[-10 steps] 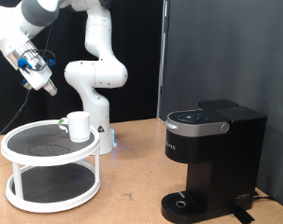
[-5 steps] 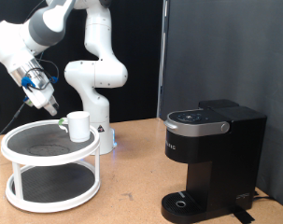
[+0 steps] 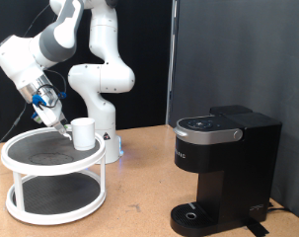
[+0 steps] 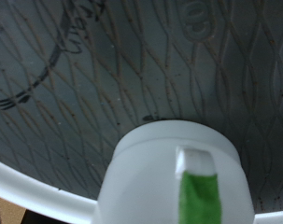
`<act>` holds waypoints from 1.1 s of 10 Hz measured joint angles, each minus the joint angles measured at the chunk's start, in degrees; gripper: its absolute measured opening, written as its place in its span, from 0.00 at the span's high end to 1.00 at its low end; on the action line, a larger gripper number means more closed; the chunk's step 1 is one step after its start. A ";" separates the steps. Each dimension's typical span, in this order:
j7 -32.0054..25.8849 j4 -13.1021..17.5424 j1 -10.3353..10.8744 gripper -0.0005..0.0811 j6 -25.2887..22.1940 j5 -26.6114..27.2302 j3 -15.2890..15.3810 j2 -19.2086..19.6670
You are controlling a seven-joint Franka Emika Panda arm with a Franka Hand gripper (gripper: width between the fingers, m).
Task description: Make a cup of coffee with the keurig machine
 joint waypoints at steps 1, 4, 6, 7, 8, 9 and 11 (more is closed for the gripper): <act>-0.28 -0.45 0.01 0.09 0.44 0.07 0.00 -0.01; -0.81 -1.62 0.01 0.20 1.83 0.09 0.03 -0.01; -0.93 -2.06 0.01 0.37 2.22 0.09 0.05 -0.01; -0.98 -2.33 0.01 0.37 2.54 0.09 0.05 -0.01; -1.05 -2.54 0.01 0.59 2.81 0.09 0.05 -0.01; -1.11 -2.69 0.01 0.76 3.06 0.06 0.05 -0.01; -1.24 -2.91 0.01 0.94 3.24 0.02 0.06 -0.01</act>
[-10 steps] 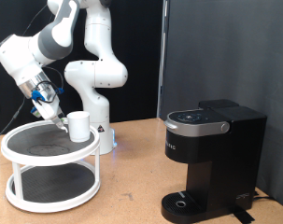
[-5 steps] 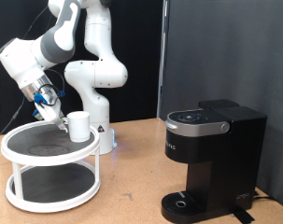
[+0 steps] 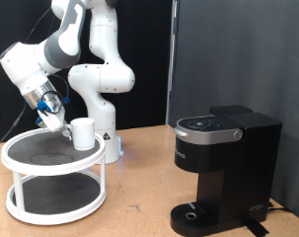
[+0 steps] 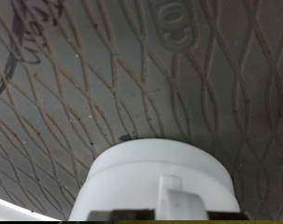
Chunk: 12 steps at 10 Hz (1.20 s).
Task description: Make a cup of coffee with the keurig machine
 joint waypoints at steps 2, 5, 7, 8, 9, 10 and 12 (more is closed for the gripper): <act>-0.05 -0.05 -0.01 0.98 -0.04 -0.22 0.01 -0.01; -0.06 1.33 -0.14 0.98 -5.32 -0.31 -0.40 -1.70; -0.03 3.39 -0.73 0.98 -11.04 -0.31 -0.73 -4.06; 0.28 4.43 -1.14 0.98 -13.64 -0.32 -0.79 -5.09; 0.59 5.27 -1.58 0.98 -15.95 -0.33 -0.79 -5.90; 0.55 5.06 -1.58 0.98 -15.50 -0.33 -0.78 -5.88; 5.76 3.35 -1.44 0.98 -11.30 4.11 0.72 -5.97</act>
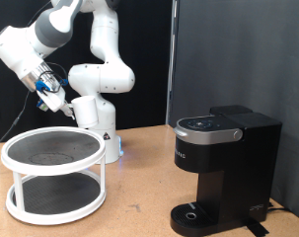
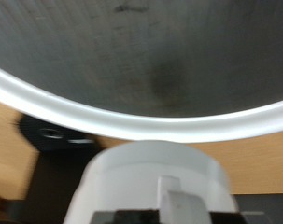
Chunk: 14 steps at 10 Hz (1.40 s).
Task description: Make a cup of coffee with the keurig machine
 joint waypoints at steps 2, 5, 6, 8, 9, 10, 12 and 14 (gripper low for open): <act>6.27 -2.56 1.49 0.98 8.11 7.86 4.20 -0.02; 12.69 -3.37 5.03 0.98 15.35 13.73 10.13 0.47; 14.49 -3.30 6.10 0.98 16.71 14.08 12.08 1.01; 17.73 -3.16 8.19 0.98 19.76 15.29 15.70 2.39; 18.35 -3.16 9.45 0.98 22.35 17.00 17.39 3.32; 18.42 -3.10 10.41 0.98 24.70 18.19 18.32 4.57; 18.36 -2.75 10.25 0.98 22.07 17.51 17.87 4.56; 20.59 -2.13 10.09 0.98 21.59 16.46 18.46 5.13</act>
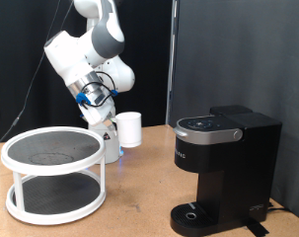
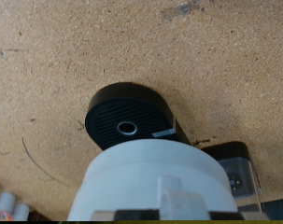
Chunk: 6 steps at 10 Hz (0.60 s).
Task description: Make a cup of coffee with the keurig machine
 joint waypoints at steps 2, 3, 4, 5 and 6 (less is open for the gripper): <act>3.78 0.87 0.09 0.98 2.58 -1.16 2.64 2.72; 5.02 1.40 0.20 0.98 4.29 -1.21 4.06 4.60; 5.79 2.01 0.44 0.98 5.90 -1.12 5.22 6.60; 5.94 2.63 0.65 0.98 7.00 -0.77 6.01 8.52; 5.94 3.19 0.95 0.98 7.99 -0.31 6.56 10.37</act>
